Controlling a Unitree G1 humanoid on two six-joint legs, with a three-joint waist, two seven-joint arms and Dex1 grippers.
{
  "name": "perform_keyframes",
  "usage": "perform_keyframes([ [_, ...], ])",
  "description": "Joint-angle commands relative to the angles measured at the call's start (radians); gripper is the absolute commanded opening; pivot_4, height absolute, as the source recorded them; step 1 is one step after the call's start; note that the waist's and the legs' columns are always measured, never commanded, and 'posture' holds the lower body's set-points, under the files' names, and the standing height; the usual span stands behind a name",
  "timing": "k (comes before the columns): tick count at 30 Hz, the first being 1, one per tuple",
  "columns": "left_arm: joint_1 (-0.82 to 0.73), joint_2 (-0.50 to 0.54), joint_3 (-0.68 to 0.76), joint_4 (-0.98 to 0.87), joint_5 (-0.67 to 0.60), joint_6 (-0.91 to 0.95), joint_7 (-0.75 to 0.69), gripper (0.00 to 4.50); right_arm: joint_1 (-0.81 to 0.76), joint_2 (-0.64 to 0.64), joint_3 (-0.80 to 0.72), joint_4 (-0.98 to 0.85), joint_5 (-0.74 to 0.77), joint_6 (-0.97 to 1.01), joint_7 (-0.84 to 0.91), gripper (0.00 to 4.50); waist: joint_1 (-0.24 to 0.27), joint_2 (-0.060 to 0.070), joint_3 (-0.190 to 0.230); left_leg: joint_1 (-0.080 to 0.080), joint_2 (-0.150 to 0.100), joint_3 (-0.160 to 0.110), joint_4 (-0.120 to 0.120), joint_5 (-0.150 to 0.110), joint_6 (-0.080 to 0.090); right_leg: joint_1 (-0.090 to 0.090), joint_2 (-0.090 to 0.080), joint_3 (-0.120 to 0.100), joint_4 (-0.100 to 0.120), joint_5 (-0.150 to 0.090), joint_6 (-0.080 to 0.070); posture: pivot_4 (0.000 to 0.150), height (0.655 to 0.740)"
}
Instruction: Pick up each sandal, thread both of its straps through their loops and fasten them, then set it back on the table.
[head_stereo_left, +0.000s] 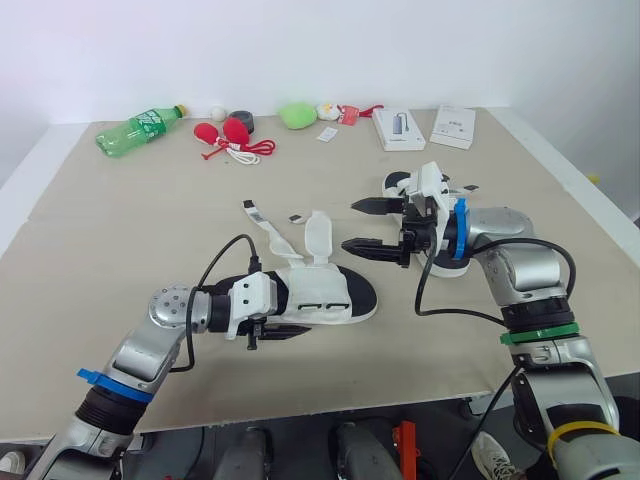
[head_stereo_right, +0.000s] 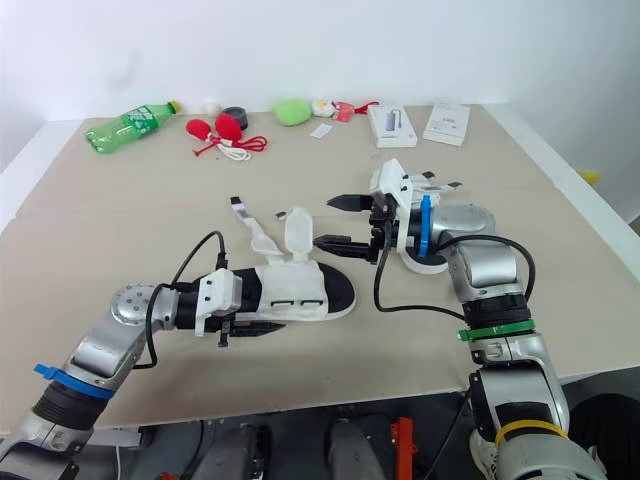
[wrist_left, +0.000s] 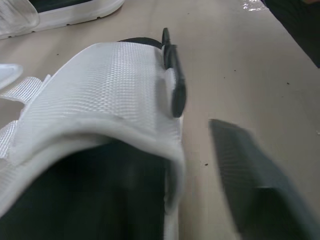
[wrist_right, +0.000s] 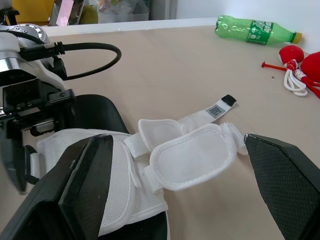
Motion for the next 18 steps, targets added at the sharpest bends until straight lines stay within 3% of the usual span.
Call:
perform_keyframes([
  [1, -0.001, 0.011, 0.028, -0.055, -0.028, 0.004, 0.001, 4.19, -0.023, 0.001, -0.007, -0.009, 0.005, -0.018, 0.011, 4.50, 0.000, 0.000, 0.000, 0.000, 0.000, 0.000, 0.000, 0.000, 0.000, 0.000, 0.000, 0.000, 0.000, 0.000, 0.000, 0.150, 0.7400],
  [2, 0.001, 0.017, 0.035, -0.064, -0.035, 0.010, 0.002, 4.41, -0.023, 0.001, -0.006, -0.010, 0.005, -0.017, 0.011, 4.50, 0.000, 0.000, 0.000, 0.000, 0.000, 0.000, 0.000, 0.000, 0.000, 0.000, 0.000, 0.000, 0.000, 0.000, 0.000, 0.150, 0.7400],
  [11, 0.092, 0.120, 0.211, -0.119, -0.108, 0.066, 0.043, 4.41, -0.004, -0.015, 0.000, -0.003, -0.009, -0.027, 0.029, 4.50, -0.004, 0.000, 0.000, 0.000, 0.003, 0.000, 0.000, 0.000, 0.000, 0.000, 0.002, 0.000, 0.000, 0.000, 0.000, 0.150, 0.7400],
  [18, 0.101, 0.145, 0.258, -0.123, -0.127, 0.079, 0.061, 4.41, 0.051, -0.058, 0.026, -0.024, -0.039, -0.053, 0.081, 4.50, -0.001, 0.000, 0.000, 0.001, 0.002, 0.000, 0.000, 0.000, 0.000, 0.000, 0.002, 0.000, 0.000, -0.002, 0.001, 0.150, 0.7400],
])
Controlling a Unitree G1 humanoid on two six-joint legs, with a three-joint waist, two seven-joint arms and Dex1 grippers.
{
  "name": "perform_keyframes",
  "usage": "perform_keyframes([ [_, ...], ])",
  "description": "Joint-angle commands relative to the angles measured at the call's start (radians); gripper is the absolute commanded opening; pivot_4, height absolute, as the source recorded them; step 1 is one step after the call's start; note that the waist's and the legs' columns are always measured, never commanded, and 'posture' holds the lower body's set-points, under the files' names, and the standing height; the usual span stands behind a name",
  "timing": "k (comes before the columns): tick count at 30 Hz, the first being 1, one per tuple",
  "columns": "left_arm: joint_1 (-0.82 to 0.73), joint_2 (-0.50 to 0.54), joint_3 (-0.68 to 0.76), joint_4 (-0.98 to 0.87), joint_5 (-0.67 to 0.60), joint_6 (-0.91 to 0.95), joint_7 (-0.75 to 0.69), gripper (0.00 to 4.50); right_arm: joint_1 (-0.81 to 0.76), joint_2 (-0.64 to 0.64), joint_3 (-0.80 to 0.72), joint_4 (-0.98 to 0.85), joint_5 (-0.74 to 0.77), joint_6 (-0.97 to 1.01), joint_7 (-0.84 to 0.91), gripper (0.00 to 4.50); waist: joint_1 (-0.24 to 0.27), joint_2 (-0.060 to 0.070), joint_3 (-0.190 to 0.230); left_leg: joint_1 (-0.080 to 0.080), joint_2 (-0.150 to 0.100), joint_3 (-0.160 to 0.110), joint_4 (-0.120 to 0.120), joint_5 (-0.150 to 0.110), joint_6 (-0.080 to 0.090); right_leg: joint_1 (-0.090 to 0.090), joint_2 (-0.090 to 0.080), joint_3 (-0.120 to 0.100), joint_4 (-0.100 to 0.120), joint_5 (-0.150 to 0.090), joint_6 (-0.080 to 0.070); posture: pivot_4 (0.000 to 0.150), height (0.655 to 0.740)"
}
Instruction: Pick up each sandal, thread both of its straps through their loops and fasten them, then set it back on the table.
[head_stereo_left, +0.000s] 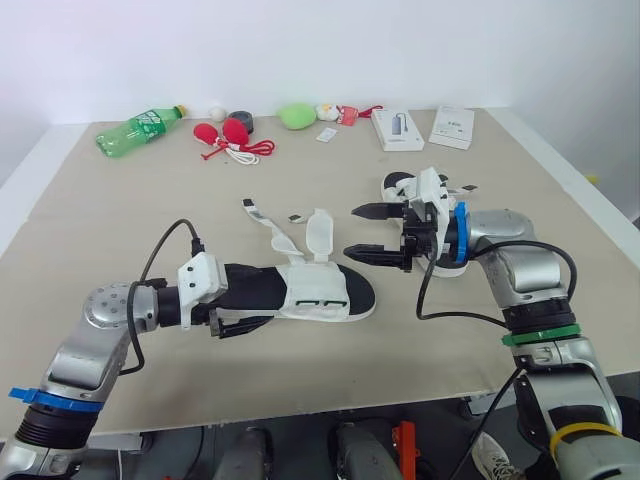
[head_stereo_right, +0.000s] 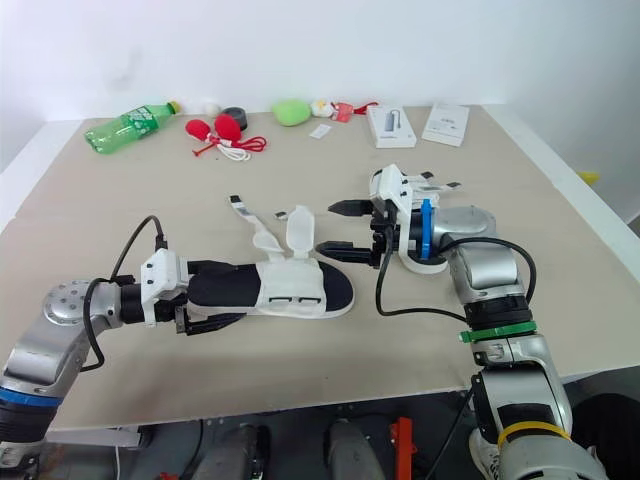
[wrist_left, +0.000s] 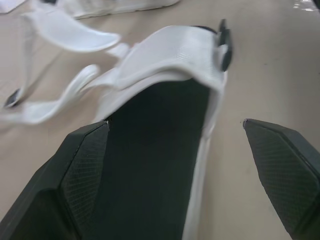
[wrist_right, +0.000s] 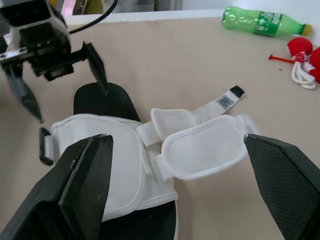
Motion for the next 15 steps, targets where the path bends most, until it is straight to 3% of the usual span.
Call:
perform_keyframes([
  [1, -0.010, 0.007, 0.023, -0.044, -0.022, 0.003, 0.012, 4.41, 0.034, -0.035, 0.021, -0.043, -0.019, -0.043, 0.042, 4.50, 0.000, 0.000, 0.000, 0.000, 0.000, 0.000, 0.000, 0.000, 0.000, 0.000, 0.000, 0.000, 0.000, 0.000, 0.000, 0.150, 0.7400],
  [5, -0.023, -0.010, 0.006, -0.056, -0.022, 0.011, 0.025, 4.41, 0.067, -0.038, 0.031, -0.083, -0.011, -0.033, 0.045, 4.50, -0.001, 0.000, 0.000, 0.000, 0.000, 0.001, 0.000, 0.000, 0.000, 0.000, -0.001, 0.001, 0.000, 0.000, 0.000, 0.150, 0.7400],
  [7, -0.024, -0.014, 0.000, -0.053, -0.016, 0.008, 0.026, 4.50, 0.075, -0.043, 0.033, -0.092, -0.010, -0.026, 0.046, 3.99, -0.004, 0.000, 0.000, 0.000, 0.000, 0.001, 0.000, 0.000, 0.000, -0.001, 0.000, 0.001, 0.000, 0.000, 0.000, 0.150, 0.7400],
  [15, -0.116, -0.055, 0.010, -0.017, -0.099, 0.219, 0.094, 4.50, 0.123, -0.077, 0.068, -0.128, -0.028, -0.020, 0.067, 0.48, -0.001, 0.000, 0.000, 0.001, 0.003, 0.001, 0.000, 0.000, 0.000, 0.000, 0.003, 0.000, 0.000, -0.001, 0.001, 0.150, 0.7400],
])
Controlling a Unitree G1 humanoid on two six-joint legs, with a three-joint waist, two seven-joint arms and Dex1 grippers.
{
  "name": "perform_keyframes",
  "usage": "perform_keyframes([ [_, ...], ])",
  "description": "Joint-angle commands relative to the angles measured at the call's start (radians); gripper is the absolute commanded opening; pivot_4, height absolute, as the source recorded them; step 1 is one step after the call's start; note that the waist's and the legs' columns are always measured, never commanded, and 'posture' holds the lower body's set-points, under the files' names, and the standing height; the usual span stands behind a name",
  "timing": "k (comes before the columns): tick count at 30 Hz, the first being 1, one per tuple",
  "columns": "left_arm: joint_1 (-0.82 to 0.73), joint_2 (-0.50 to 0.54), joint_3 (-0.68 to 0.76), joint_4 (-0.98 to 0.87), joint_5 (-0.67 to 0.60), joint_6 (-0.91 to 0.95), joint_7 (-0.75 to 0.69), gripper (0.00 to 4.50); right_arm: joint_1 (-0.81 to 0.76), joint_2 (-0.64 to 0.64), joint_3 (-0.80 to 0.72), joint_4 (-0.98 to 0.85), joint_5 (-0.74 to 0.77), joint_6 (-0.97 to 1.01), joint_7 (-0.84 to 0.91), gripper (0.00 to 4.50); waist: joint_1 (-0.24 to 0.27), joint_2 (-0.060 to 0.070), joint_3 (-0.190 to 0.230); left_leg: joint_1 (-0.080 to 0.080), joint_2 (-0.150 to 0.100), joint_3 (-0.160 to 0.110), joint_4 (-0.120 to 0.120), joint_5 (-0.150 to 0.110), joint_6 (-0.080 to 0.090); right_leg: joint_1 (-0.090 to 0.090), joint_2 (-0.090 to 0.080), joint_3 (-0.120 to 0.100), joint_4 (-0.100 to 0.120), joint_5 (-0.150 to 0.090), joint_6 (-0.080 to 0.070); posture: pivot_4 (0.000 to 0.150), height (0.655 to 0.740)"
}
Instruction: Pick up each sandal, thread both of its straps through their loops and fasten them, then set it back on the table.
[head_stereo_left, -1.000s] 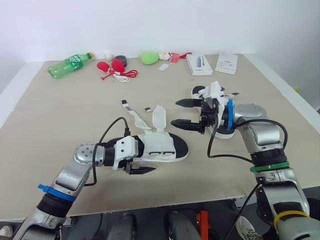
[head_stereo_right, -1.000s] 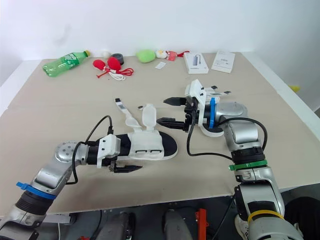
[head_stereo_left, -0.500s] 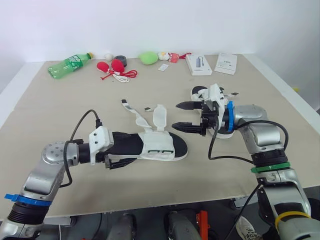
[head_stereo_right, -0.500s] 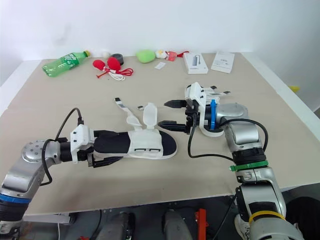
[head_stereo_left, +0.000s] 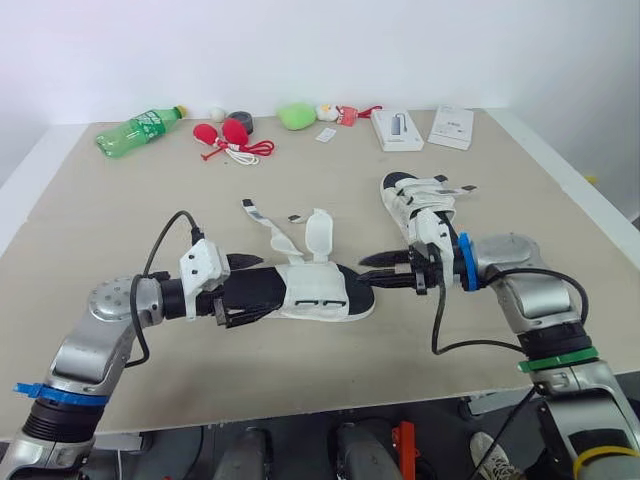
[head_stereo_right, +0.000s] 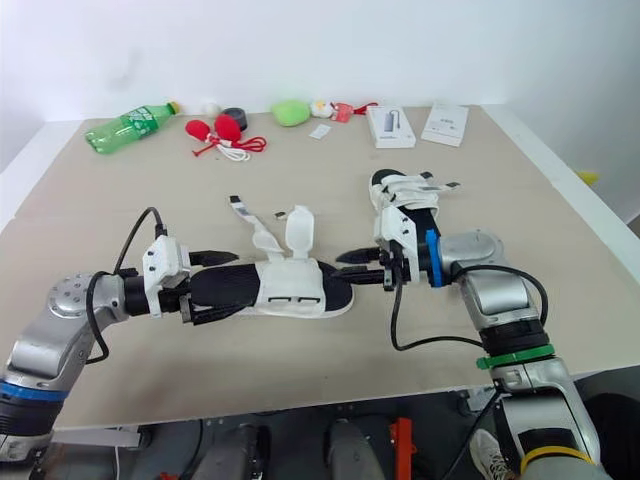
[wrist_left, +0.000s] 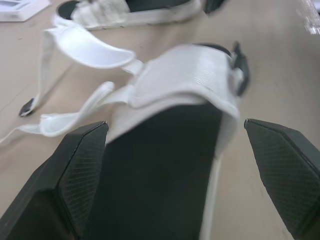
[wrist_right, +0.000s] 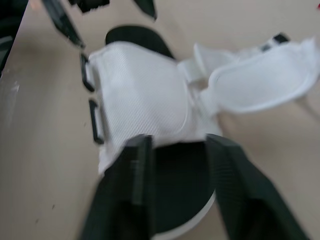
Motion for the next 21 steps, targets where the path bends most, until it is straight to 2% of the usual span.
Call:
perform_keyframes([
  [1, -0.067, -0.023, 0.024, 0.002, -0.068, 0.119, 0.049, 4.50, 0.000, 0.009, 0.007, -0.070, 0.006, 0.011, -0.009, 0.03, 0.000, 0.000, 0.000, 0.000, 0.000, 0.000, 0.000, 0.000, 0.000, 0.000, 0.000, 0.000, 0.000, 0.000, 0.000, 0.150, 0.7400],
  [8, -0.123, -0.050, 0.027, 0.014, -0.109, 0.221, 0.089, 4.50, 0.012, 0.051, 0.064, -0.090, -0.060, 0.026, -0.093, 0.03, -0.008, 0.000, 0.000, 0.000, 0.001, 0.000, 0.000, 0.000, 0.000, 0.000, 0.001, 0.001, 0.000, 0.000, 0.000, 0.150, 0.7400],
  [14, -0.133, -0.035, 0.039, 0.053, -0.104, 0.225, 0.085, 4.50, 0.015, 0.055, 0.096, -0.076, -0.097, 0.026, -0.115, 0.03, -0.007, 0.000, 0.000, 0.000, 0.000, 0.000, 0.000, 0.000, 0.000, 0.000, 0.001, 0.001, 0.000, 0.000, 0.000, 0.150, 0.7400],
  [17, -0.160, -0.049, 0.053, 0.102, -0.084, 0.220, 0.129, 4.50, 0.010, 0.062, 0.100, -0.060, -0.109, 0.020, -0.120, 0.03, -0.007, 0.000, 0.000, 0.000, 0.000, 0.000, 0.000, 0.000, -0.001, 0.000, 0.001, 0.001, 0.000, 0.000, 0.000, 0.150, 0.7400],
  [21, -0.221, -0.088, 0.081, 0.172, -0.143, 0.350, 0.196, 4.50, 0.014, 0.063, 0.114, -0.057, -0.126, 0.003, -0.122, 0.03, -0.007, 0.000, 0.000, 0.000, 0.000, 0.000, 0.000, 0.001, -0.001, 0.000, 0.001, 0.000, 0.000, 0.001, 0.000, 0.150, 0.7400],
])
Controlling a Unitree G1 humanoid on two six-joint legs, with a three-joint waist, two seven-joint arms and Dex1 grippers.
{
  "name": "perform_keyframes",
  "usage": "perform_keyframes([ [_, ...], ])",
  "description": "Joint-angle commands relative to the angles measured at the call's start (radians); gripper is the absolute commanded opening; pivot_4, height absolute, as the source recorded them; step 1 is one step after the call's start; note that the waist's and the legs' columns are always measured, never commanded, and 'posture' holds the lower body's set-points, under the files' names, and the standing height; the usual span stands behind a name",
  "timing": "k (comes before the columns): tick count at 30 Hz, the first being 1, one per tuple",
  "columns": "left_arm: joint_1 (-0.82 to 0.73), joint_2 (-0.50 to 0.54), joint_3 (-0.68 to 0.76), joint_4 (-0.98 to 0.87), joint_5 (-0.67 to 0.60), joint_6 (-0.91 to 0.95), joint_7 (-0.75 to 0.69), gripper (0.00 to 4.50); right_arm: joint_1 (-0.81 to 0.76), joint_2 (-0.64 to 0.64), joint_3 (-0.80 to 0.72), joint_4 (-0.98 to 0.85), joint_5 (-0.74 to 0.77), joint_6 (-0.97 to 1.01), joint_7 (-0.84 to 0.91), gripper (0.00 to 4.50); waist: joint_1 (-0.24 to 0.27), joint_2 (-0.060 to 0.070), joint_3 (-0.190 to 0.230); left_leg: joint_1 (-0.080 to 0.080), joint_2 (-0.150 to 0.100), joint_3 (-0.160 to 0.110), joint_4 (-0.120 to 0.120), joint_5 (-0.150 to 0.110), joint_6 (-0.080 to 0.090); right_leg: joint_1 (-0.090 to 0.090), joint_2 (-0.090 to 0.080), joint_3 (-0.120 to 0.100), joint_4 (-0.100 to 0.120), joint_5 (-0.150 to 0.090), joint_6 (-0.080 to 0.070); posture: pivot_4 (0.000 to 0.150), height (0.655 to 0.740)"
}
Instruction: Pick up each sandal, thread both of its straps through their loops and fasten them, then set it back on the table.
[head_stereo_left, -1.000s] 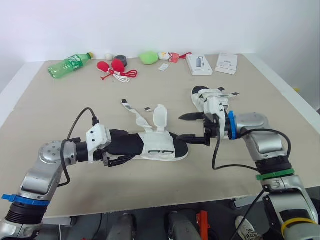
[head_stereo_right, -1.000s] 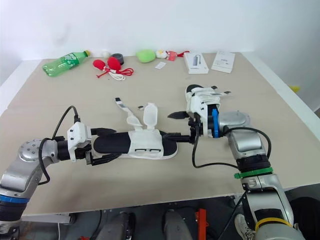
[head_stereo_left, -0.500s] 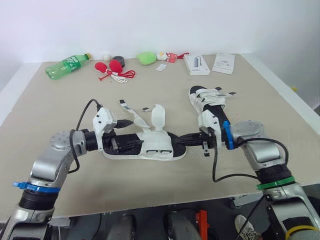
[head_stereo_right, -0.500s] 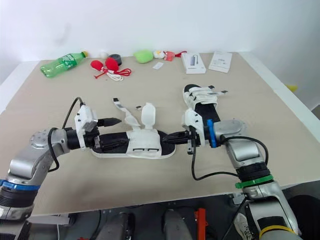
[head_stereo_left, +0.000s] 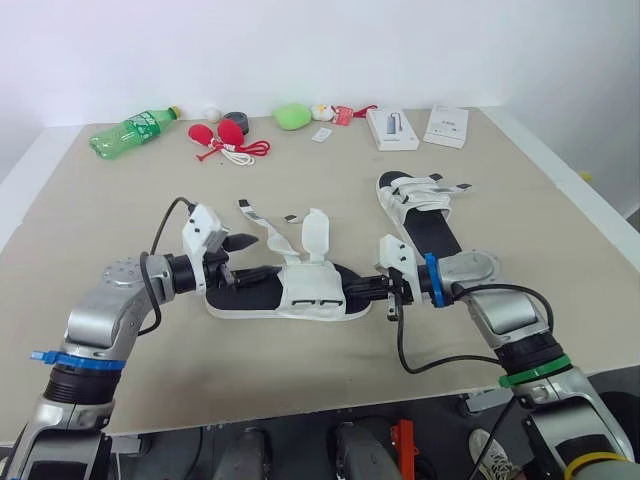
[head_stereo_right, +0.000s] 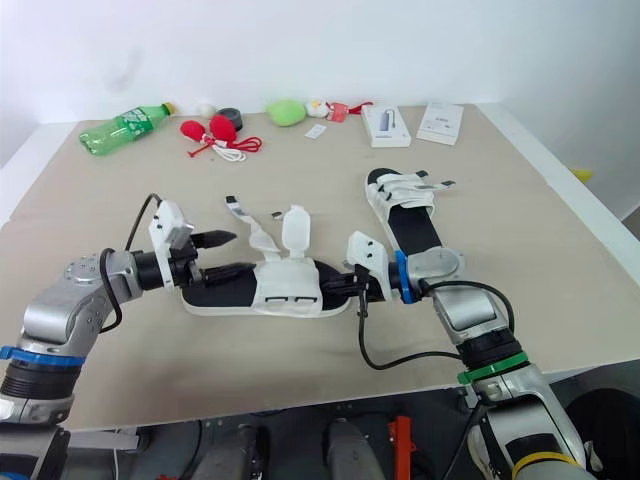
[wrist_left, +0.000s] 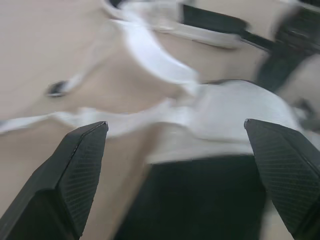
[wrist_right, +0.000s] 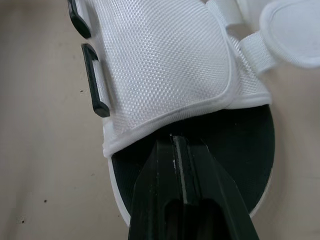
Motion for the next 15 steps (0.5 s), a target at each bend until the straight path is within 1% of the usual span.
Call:
perform_keyframes([
  [1, -0.062, -0.032, 0.057, 0.046, -0.063, 0.142, 0.080, 4.50, -0.009, 0.000, -0.002, -0.009, -0.010, -0.023, -0.001, 0.03, 0.000, 0.000, 0.000, 0.000, 0.000, 0.000, 0.000, 0.000, 0.000, 0.000, 0.000, 0.000, 0.000, 0.000, 0.000, 0.150, 0.7400],
  [3, -0.095, -0.052, 0.078, 0.080, -0.087, 0.238, 0.135, 4.50, -0.011, 0.002, -0.006, -0.006, -0.010, -0.026, -0.003, 0.03, 0.000, 0.000, 0.000, 0.000, 0.000, 0.000, 0.000, 0.000, 0.000, 0.000, 0.000, 0.000, 0.000, 0.000, 0.000, 0.150, 0.7400],
  [6, -0.167, -0.060, 0.097, 0.178, -0.140, 0.460, 0.178, 4.50, -0.022, 0.002, -0.013, 0.002, -0.009, -0.026, -0.003, 0.03, -0.001, 0.000, 0.000, 0.000, -0.001, -0.001, 0.001, 0.000, 0.000, 0.000, 0.000, 0.000, 0.000, 0.000, 0.001, 0.150, 0.7400],
  [11, -0.264, -0.105, 0.166, 0.337, -0.171, 0.592, 0.236, 4.50, -0.028, -0.004, -0.015, 0.001, -0.008, -0.027, 0.004, 0.03, -0.001, 0.000, 0.000, 0.000, -0.001, -0.002, 0.001, 0.000, -0.001, 0.000, 0.000, -0.001, 0.001, 0.000, 0.001, 0.150, 0.7400],
  [15, -0.333, -0.144, 0.199, 0.424, -0.176, 0.643, 0.268, 4.50, -0.030, -0.004, -0.015, -0.004, -0.007, -0.024, 0.006, 0.03, -0.001, 0.000, 0.000, 0.000, -0.002, -0.002, 0.001, 0.000, -0.001, 0.000, 0.000, 0.000, 0.001, 0.000, 0.001, 0.150, 0.7400],
])
